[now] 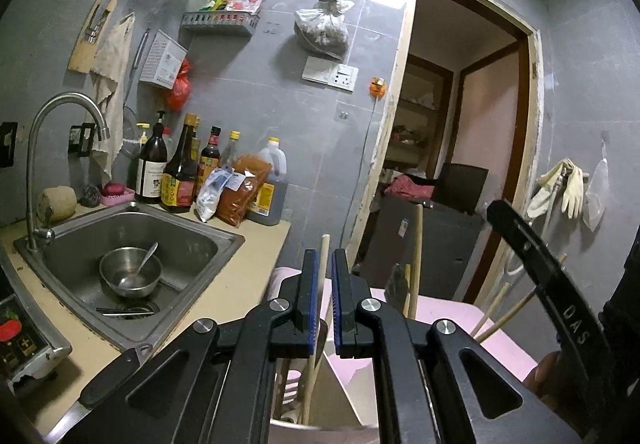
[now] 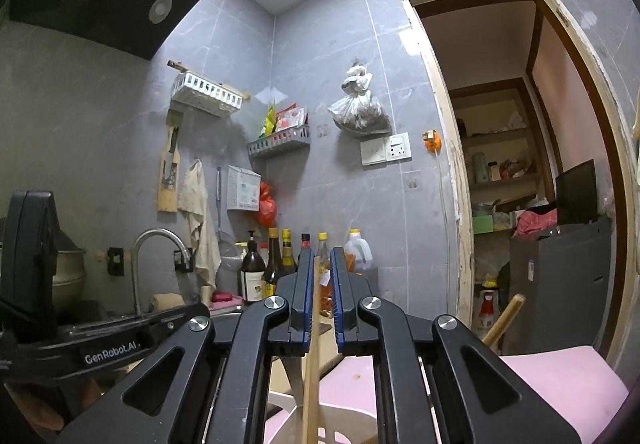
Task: Organize utensils
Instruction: 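Lift and carry the chopstick in the left tool while the right tool carries its chopstick to the holder, then open the left tool to drop its chopstick into the holder while the right tool drops its chopstick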
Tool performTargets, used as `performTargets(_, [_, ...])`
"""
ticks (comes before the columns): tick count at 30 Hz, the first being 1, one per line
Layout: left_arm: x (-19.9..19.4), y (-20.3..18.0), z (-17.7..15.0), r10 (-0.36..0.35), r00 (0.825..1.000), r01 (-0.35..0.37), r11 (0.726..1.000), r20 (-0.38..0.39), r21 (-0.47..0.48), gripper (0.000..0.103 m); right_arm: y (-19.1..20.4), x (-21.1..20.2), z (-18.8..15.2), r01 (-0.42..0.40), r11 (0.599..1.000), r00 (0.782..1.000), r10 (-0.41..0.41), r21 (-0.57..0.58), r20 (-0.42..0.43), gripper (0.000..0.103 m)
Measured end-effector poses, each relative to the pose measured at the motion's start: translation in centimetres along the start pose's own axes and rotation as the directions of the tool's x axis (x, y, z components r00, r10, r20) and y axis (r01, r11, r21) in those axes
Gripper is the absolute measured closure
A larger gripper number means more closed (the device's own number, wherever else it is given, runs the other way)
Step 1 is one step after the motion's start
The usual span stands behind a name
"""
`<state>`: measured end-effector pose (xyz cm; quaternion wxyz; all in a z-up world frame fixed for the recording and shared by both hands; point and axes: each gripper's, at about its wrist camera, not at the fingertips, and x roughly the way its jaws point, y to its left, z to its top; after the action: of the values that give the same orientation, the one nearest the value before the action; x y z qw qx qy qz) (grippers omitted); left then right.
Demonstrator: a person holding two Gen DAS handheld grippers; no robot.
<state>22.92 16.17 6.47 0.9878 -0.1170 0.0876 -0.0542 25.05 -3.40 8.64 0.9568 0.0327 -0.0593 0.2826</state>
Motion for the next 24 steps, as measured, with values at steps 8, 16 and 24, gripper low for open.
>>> performTargets(8, [-1.2, -1.3, 0.5, -0.024, 1.000, 0.024, 1.000, 0.005, 0.003, 0.080, -0.5, -1.8, 1.3, 0.004, 1.000, 1.000, -0.003, -0.018, 0.019, 0.083])
performTargets(16, [-2.4, -3.3, 1.2, -0.035, 0.999, 0.035, 0.999, 0.005, 0.020, 0.067, -1.9, -4.0, 2.5, 0.037, 0.999, 0.999, -0.036, -0.016, 0.020, 0.074])
performTargets(24, [-3.1, -5.4, 1.0, -0.047, 0.999, 0.048, 0.998, -0.006, 0.045, 0.054, -3.8, -6.5, 2.9, 0.090, 0.996, 0.996, -0.090, 0.002, -0.021, 0.060])
